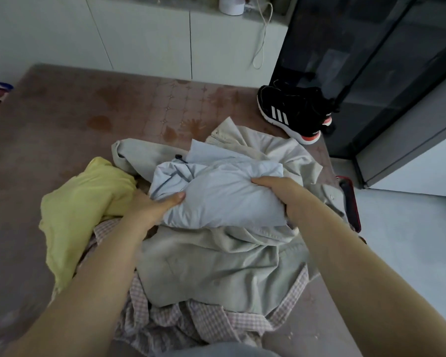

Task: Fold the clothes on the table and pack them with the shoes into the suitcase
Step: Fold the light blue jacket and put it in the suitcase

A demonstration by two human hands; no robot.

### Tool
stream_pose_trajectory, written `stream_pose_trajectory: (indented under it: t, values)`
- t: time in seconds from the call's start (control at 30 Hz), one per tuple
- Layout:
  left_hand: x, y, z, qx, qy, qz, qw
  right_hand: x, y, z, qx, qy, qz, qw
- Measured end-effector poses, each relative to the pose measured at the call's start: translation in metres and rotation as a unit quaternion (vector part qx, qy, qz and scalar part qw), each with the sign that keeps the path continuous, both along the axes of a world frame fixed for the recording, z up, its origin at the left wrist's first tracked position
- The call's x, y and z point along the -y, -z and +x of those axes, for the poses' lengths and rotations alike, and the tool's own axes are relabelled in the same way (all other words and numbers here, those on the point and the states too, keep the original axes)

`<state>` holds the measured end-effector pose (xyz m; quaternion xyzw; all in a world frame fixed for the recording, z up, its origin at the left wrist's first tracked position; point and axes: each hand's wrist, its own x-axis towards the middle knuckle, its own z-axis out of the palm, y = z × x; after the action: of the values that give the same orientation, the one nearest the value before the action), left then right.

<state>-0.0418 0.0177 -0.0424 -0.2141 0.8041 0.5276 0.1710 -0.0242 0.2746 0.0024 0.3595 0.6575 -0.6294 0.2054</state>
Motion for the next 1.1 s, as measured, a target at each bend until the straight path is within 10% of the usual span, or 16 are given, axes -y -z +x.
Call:
stream_pose_trajectory:
  t: [0.43,0.67,1.1]
  values:
    - [-0.202,-0.055,0.19,0.029,0.121,0.195,0.973,-0.229,0.002,0.212,-0.035,0.086,-0.112,0.989]
    - [-0.385,-0.009,0.279,0.027,0.168,0.093,0.981,-0.392,0.045,0.356,0.003,0.176,-0.109,0.978]
    - [-0.53,0.111,0.277,0.273,0.239,0.143,0.921,-0.52,0.147,0.406,0.121,0.232,-0.104,0.96]
